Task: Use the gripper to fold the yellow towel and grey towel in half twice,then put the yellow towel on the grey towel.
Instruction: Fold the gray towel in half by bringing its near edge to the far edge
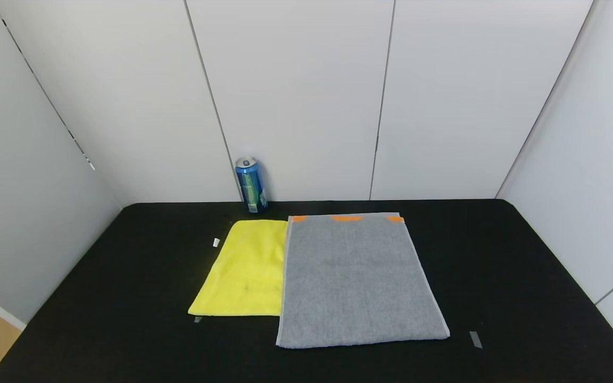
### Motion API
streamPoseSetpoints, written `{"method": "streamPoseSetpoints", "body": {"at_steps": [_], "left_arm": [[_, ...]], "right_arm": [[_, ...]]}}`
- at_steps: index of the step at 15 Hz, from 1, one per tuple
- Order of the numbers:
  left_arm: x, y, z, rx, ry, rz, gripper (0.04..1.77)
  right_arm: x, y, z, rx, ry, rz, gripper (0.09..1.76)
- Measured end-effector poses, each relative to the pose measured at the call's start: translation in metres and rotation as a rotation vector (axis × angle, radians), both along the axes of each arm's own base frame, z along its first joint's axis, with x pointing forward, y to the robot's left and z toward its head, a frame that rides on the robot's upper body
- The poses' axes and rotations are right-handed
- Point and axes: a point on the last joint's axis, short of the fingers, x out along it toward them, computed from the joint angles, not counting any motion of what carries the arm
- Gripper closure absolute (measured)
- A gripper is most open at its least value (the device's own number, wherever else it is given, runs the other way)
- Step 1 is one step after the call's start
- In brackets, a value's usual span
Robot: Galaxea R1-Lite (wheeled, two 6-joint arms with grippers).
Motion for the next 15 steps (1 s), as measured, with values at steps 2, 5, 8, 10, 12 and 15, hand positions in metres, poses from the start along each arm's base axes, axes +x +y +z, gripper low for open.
{"method": "streamPoseSetpoints", "body": {"at_steps": [2,5,8,10,12,15], "left_arm": [[0.0,0.0,0.0,0.0,0.0,0.0,0.09],[0.0,0.0,0.0,0.0,0.0,0.0,0.09],[0.0,0.0,0.0,0.0,0.0,0.0,0.09],[0.0,0.0,0.0,0.0,0.0,0.0,0.09],[0.0,0.0,0.0,0.0,0.0,0.0,0.09],[0.0,0.0,0.0,0.0,0.0,0.0,0.09]], "right_arm": [[0.0,0.0,0.0,0.0,0.0,0.0,0.14],[0.0,0.0,0.0,0.0,0.0,0.0,0.14],[0.0,0.0,0.0,0.0,0.0,0.0,0.14],[0.0,0.0,0.0,0.0,0.0,0.0,0.14],[0.0,0.0,0.0,0.0,0.0,0.0,0.14],[0.0,0.0,0.0,0.001,0.0,-0.001,0.14]]}}
